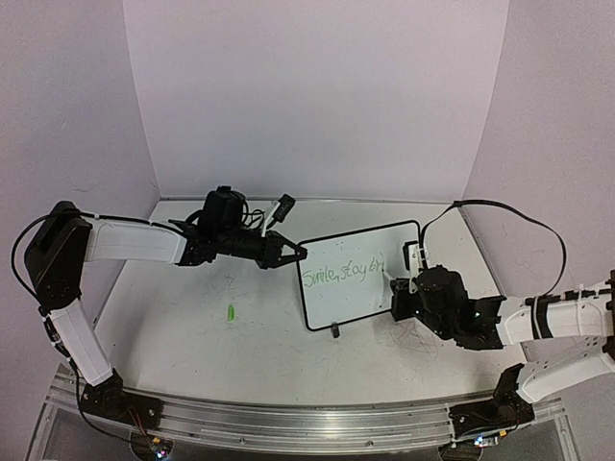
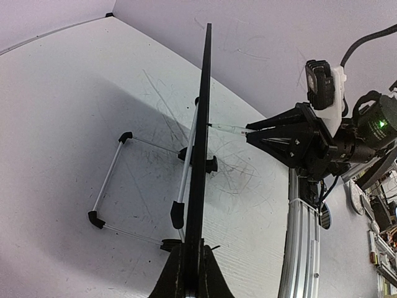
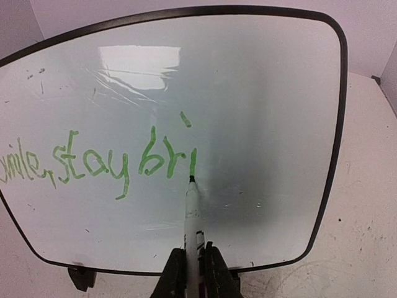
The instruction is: Write a sentence on the whiteboard
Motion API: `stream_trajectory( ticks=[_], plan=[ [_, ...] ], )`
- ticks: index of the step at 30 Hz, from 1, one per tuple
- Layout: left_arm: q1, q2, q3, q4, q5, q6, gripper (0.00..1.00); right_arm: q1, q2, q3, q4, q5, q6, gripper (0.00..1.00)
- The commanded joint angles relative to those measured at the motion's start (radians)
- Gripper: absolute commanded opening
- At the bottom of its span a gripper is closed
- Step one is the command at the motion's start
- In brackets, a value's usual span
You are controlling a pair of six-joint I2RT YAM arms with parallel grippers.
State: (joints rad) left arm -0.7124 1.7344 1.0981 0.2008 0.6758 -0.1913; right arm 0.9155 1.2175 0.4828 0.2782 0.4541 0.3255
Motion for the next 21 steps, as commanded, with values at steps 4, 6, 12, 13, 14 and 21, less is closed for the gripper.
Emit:
stream_trajectory(
  ticks=[4,6,12,13,14,21],
  plan=[
    [-0.01,-0.027,0.019,-0.052,-0.011,0.042,0.0,0.021,-0.045,0.028,-0.043,0.004,0.019,0.0],
    [-0.01,-0.027,0.019,-0.052,-0.014,0.043,0.0,0.035,-0.112,0.01,-0.027,0.021,0.008,0.0],
    [-0.01,-0.025,0.02,-0.052,-0.02,0.046,0.0,0.004,-0.212,-0.029,0.009,0.101,-0.05,0.0],
    [-0.01,-0.026,0.02,-0.052,-0.022,0.046,0.0,-0.002,-0.2,-0.027,0.009,0.1,-0.058,0.0],
    [-0.01,-0.027,0.019,-0.052,-0.023,0.047,0.0,-0.006,-0.188,-0.025,0.011,0.1,-0.063,0.0],
    [-0.01,-0.027,0.017,-0.052,-0.024,0.047,0.0,-0.009,-0.13,-0.038,0.05,0.048,-0.072,0.0]
  ],
)
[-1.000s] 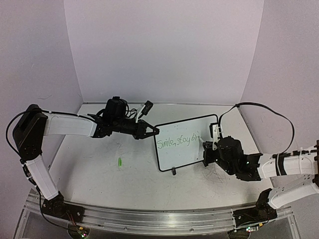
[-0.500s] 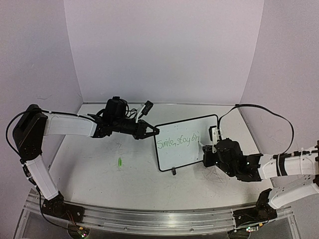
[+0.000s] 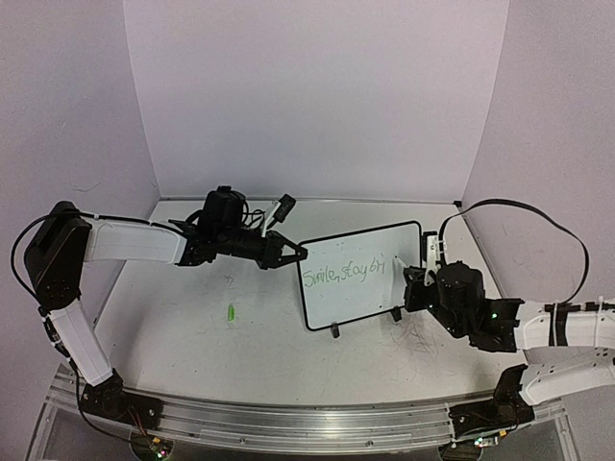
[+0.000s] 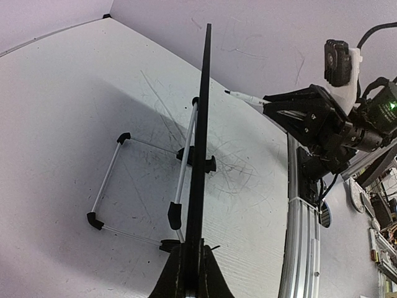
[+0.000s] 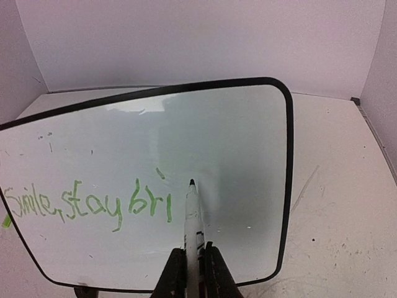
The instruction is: Write a sentence on the whiteboard
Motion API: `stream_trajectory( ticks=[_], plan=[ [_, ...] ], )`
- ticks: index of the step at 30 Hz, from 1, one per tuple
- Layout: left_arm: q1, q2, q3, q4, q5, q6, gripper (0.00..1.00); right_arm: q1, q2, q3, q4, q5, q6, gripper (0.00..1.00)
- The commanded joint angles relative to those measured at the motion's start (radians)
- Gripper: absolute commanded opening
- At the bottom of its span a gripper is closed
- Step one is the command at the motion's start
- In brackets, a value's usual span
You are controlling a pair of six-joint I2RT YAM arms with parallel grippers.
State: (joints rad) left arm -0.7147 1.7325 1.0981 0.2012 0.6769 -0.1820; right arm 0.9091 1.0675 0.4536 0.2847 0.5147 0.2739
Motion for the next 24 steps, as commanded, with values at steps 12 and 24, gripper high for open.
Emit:
stream_trajectory(
  ticks=[12,24],
  plan=[
    [-0.008,-0.026,0.017,-0.053,-0.025,0.038,0.0,-0.003,0.046,0.001,0.05,-0.059,-0.04,0.0],
    [-0.008,-0.024,0.019,-0.054,-0.022,0.036,0.0,-0.003,0.053,0.007,0.044,-0.072,-0.032,0.0]
  ],
)
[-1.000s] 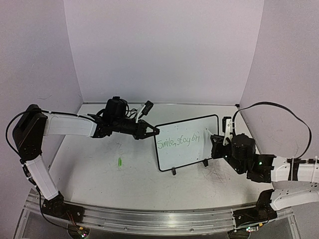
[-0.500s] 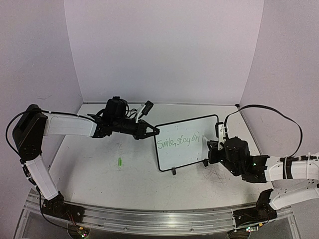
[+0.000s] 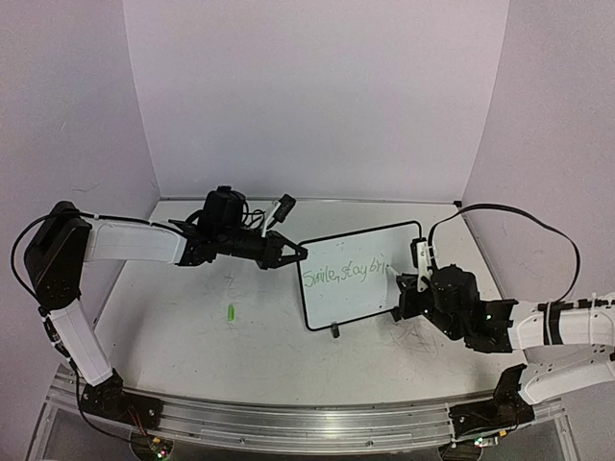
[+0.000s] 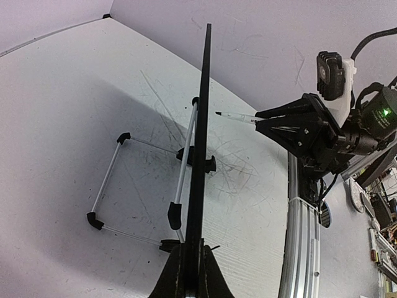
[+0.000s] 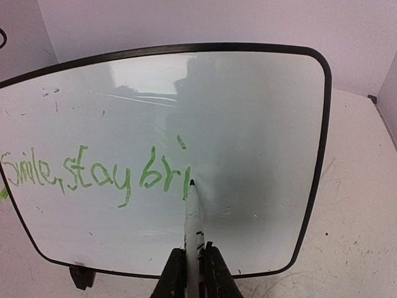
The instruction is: Write a sentence on the whiteboard
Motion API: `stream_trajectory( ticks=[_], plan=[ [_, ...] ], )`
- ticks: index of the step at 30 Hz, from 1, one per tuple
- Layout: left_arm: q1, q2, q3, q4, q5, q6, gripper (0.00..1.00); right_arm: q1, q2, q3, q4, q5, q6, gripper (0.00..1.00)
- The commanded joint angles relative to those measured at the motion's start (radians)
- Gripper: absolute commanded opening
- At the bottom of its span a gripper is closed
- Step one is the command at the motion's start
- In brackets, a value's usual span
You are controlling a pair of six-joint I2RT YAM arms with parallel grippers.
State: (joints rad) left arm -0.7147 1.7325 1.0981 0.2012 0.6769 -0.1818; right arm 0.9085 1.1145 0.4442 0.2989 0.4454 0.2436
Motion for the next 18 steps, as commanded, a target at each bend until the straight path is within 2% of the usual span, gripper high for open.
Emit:
stream_trajectory(
  ticks=[1,18],
  plan=[
    [-0.008,-0.024,0.019,-0.054,-0.022,0.036,0.0,-0.002,0.007,0.017,0.029,-0.002,-0.001,0.0],
    [-0.009,-0.025,0.02,-0.054,-0.016,0.034,0.0,-0.035,-0.025,-0.004,0.032,-0.034,-0.001,0.0]
  ],
)
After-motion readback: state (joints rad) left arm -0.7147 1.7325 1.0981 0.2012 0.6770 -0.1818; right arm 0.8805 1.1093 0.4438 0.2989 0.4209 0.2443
